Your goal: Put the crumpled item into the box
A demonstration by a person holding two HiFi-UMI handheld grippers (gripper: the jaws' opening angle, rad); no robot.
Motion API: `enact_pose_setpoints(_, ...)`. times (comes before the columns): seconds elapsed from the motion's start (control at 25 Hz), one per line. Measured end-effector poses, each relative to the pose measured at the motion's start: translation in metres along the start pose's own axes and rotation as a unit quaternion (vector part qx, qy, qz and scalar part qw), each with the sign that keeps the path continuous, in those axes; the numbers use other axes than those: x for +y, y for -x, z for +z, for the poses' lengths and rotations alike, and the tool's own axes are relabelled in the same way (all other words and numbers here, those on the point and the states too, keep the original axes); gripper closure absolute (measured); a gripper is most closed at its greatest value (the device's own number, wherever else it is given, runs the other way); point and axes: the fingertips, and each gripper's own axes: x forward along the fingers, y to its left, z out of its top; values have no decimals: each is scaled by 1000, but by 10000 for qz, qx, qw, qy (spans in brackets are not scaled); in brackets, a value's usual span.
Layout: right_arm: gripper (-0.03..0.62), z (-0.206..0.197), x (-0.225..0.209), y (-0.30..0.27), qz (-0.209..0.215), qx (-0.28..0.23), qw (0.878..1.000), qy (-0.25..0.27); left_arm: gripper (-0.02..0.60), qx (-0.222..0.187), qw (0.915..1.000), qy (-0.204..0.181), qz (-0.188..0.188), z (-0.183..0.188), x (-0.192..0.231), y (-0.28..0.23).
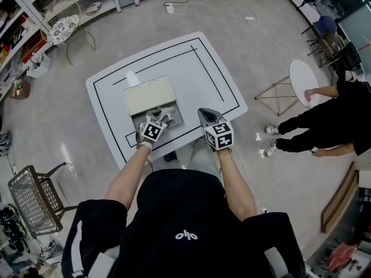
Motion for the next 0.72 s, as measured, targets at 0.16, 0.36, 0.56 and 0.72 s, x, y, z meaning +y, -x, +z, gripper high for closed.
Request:
enact_pose_setpoints(0.16,585,7,-3,-2,62,-64,10000,42,468,-261,9994,2,210,11,1,18)
enact_pose_setpoints(0.36,585,18,-4,-8,215,-195,9995,124,493,-661,9968,93,433,28,6,40)
enact_pose_setpoints(0.56,585,34,-3,-14,383,-338,9984,223,557,-1262,9890,275,727,56,19,78)
enact_pose_setpoints(0.72,585,50,-3,-16,524,-474,9971,299,574,-1764,9785,471,963,81,29,118)
